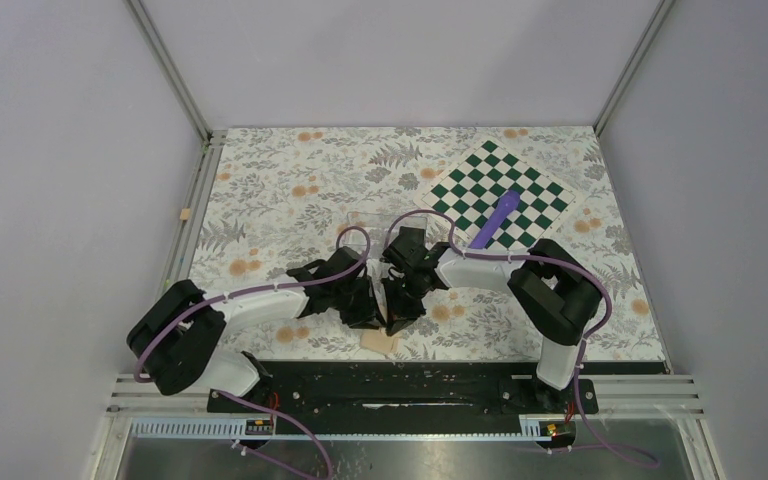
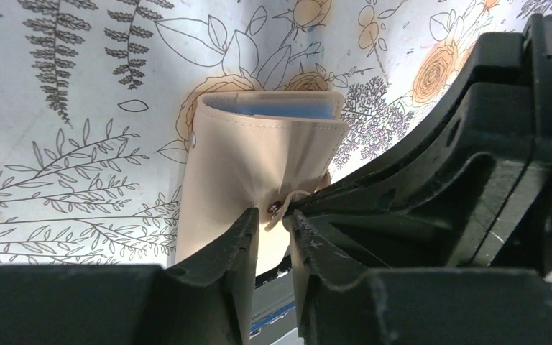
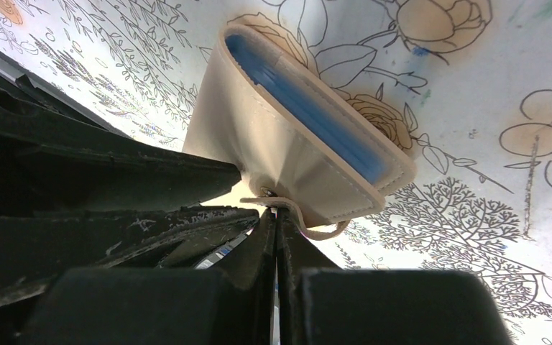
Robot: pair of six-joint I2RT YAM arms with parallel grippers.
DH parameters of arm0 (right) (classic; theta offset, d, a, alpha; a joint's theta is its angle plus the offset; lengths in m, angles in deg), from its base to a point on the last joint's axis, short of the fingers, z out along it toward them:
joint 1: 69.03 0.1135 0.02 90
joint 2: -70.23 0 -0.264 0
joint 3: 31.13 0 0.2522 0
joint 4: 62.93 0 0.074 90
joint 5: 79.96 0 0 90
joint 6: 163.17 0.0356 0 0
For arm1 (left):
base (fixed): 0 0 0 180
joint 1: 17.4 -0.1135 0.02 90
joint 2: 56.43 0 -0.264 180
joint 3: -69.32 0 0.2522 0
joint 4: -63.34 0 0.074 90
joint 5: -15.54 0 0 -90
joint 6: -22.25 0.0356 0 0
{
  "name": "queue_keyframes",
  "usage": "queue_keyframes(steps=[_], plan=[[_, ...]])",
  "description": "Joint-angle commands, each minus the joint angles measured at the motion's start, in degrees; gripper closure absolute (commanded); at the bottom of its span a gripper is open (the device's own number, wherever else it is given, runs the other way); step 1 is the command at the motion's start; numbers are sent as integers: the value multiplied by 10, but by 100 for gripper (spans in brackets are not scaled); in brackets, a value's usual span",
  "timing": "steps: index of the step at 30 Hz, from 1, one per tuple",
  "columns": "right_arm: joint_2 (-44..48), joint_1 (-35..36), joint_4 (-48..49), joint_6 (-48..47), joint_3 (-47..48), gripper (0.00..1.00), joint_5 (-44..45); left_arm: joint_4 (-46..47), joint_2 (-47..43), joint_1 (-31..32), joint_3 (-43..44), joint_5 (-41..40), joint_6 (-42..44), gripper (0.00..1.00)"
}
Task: Put the credit cards into the card holder
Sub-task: Close the card holder at the center of the board.
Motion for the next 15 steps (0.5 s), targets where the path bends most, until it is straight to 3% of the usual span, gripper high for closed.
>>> queue_keyframes(steps=[1, 15], plan=[[-29, 28, -9, -19, -23, 100, 62, 56, 14, -1, -2, 33, -4, 79], [-26, 28, -13, -19, -19, 100, 59, 32, 18, -1, 10, 29, 16, 91]])
